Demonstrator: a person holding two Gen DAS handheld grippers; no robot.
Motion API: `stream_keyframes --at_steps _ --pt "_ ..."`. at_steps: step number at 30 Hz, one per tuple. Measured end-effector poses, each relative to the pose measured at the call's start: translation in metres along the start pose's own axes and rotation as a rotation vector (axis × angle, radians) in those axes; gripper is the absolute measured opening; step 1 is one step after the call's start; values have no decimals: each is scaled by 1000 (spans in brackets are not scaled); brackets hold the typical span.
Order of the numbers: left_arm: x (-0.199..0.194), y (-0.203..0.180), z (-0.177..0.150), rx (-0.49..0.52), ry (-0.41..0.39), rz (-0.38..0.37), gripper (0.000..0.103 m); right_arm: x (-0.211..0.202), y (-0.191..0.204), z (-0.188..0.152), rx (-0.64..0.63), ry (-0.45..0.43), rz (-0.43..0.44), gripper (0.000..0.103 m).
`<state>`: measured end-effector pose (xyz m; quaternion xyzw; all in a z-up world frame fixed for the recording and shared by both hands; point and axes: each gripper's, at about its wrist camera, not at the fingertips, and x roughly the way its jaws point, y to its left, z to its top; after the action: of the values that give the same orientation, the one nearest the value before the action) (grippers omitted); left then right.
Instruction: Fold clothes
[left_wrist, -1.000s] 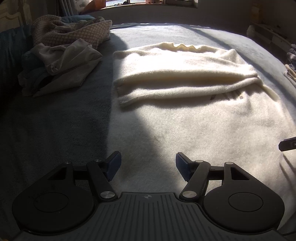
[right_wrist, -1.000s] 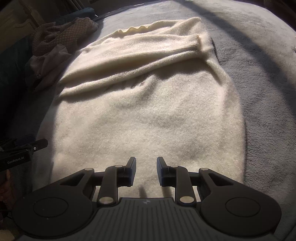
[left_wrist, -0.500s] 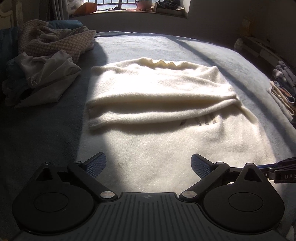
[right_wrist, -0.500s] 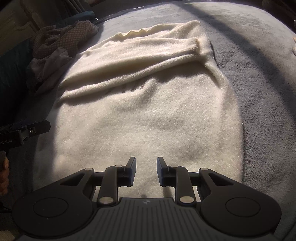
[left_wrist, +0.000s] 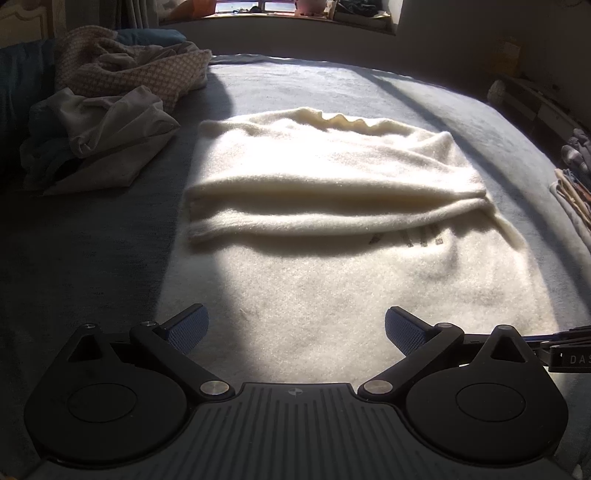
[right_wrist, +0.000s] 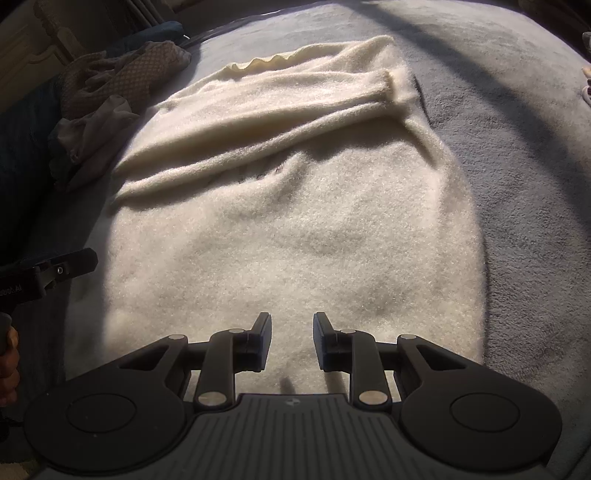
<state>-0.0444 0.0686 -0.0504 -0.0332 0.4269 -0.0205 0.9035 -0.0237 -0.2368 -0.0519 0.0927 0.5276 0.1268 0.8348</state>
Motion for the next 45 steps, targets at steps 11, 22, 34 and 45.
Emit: stream_keyframes --at_steps 11,22,34,45 --pt "7 -10 -7 82 67 107 103 0 1 -1 -2 -2 -11 26" --pt "14 -15 -13 58 134 82 103 1 2 -3 3 0 -9 26" --pt "17 -18 -18 54 143 78 103 8 3 -4 -11 22 -9 26" --pt "16 -22 -24 87 151 84 103 8 5 -6 -20 33 -11 26"
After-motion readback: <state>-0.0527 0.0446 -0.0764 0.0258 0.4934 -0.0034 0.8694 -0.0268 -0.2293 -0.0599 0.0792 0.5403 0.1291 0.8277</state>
